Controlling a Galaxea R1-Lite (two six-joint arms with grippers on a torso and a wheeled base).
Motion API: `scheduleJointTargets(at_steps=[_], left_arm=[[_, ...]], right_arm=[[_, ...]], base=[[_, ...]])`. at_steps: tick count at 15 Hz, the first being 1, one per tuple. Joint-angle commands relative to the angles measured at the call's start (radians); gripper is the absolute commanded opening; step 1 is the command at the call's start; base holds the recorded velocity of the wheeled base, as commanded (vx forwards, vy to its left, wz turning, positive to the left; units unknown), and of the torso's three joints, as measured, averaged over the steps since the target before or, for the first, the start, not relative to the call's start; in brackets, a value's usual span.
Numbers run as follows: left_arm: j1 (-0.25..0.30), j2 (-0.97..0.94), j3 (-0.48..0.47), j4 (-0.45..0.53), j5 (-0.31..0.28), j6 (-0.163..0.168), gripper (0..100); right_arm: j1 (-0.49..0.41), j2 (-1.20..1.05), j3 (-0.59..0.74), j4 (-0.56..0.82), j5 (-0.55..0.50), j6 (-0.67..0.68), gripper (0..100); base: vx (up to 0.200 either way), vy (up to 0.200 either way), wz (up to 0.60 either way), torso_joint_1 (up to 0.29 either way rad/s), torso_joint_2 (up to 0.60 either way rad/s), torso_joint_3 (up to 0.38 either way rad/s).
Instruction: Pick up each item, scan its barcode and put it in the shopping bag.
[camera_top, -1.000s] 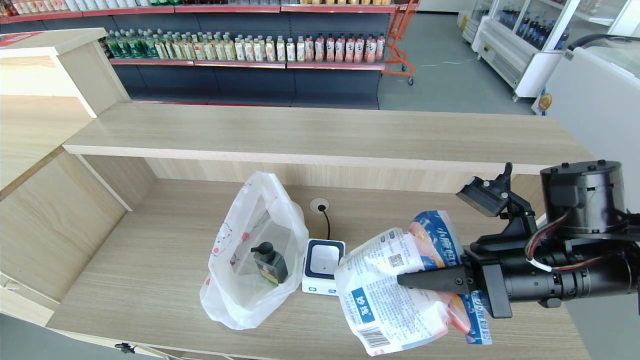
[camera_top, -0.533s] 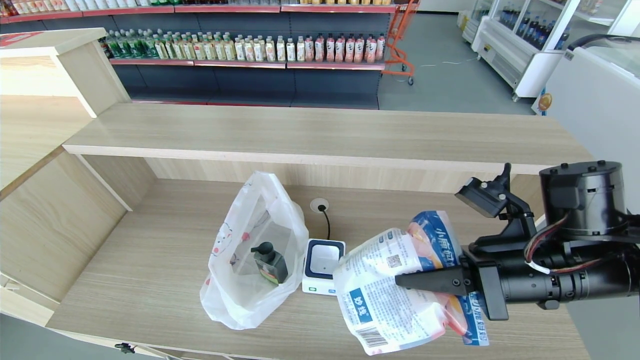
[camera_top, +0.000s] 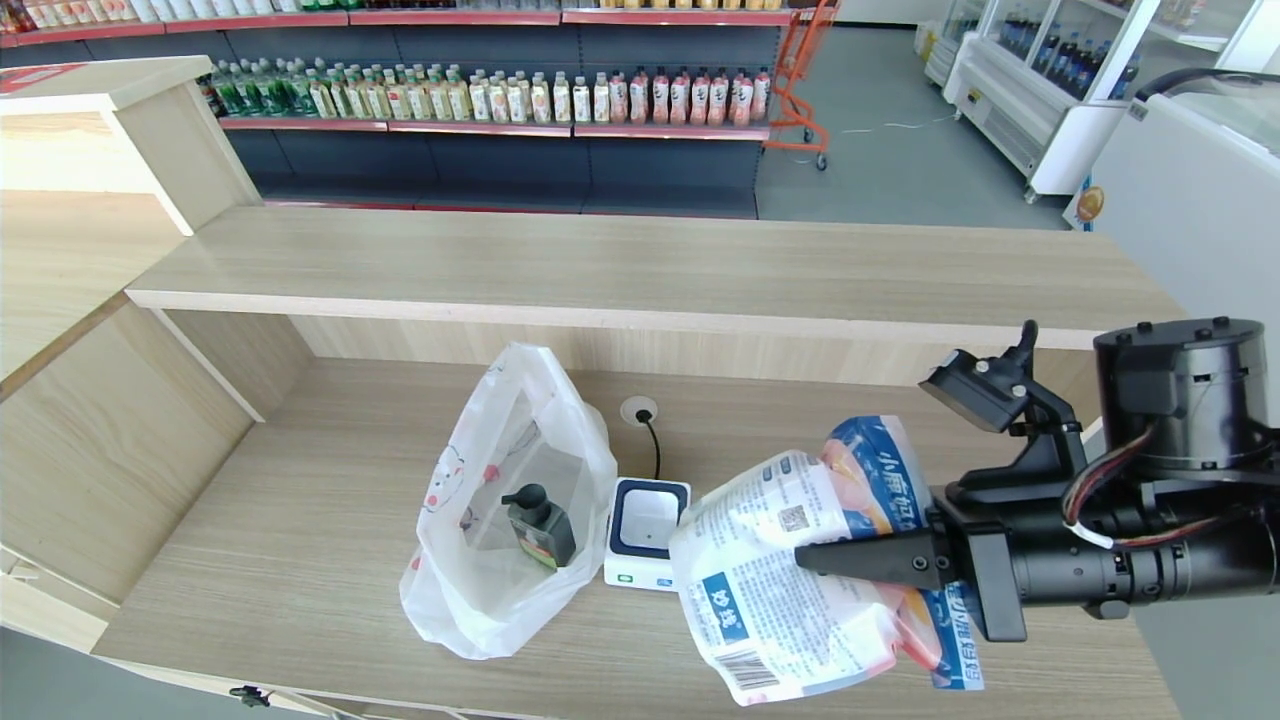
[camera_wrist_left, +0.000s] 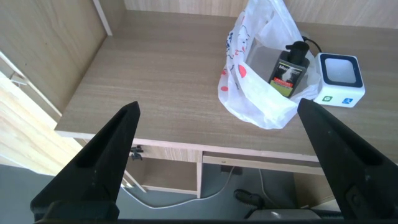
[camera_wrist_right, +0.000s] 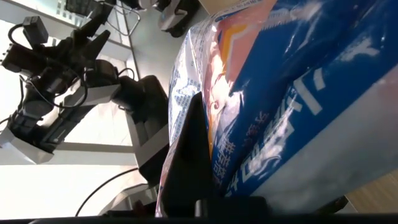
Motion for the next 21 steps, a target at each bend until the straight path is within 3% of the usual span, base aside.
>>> scheduleJointTargets(at_steps=[1,4,5,6,8,11,14,19,21], left_arm=[[0.0,0.0,0.0,0.0,0.0,0.0,100],[0.0,0.0,0.0,0.0,0.0,0.0,100],[0.0,0.0,0.0,0.0,0.0,0.0,100],[0.0,0.0,0.0,0.0,0.0,0.0,100],[0.0,0.0,0.0,0.0,0.0,0.0,100],[0.0,0.0,0.0,0.0,0.0,0.0,100],[0.0,0.0,0.0,0.0,0.0,0.004,100],[0.0,0.0,0.0,0.0,0.0,0.007,100],[0.0,0.0,0.0,0.0,0.0,0.007,100]], right_arm=[[0.002,-0.012,0.001,-0.001,0.0,-0.02,0],[-0.023,-0.033,0.016,0.001,-0.098,-0.215,0],[-0.095,-0.032,0.016,-0.013,-0.202,-0.419,0],[-0.13,-0.033,0.022,-0.031,-0.228,-0.499,0],[-0.25,-0.059,0.062,-0.088,-0.236,-0.603,0],[-0.311,-0.118,0.159,-0.094,-0.231,-0.715,0],[-0.308,-0.179,0.226,-0.094,-0.227,-0.734,0],[-0.314,-0.184,0.226,-0.096,-0.2,-0.712,0],[-0.314,-0.182,0.225,-0.096,-0.191,-0.674,0]], base=[[0.0,0.0,0.0,0.0,0.0,0.0],[0.0,0.0,0.0,0.0,0.0,0.0],[0.0,0.0,0.0,0.0,0.0,0.0],[0.0,0.0,0.0,0.0,0.0,0.0],[0.0,0.0,0.0,0.0,0.0,0.0],[0.0,0.0,0.0,0.0,0.0,0.0],[0.0,0.0,0.0,0.0,0.0,0.0],[0.0,0.0,0.0,0.0,0.0,0.0],[0.0,0.2,0.0,0.002,0.0,0.0]])
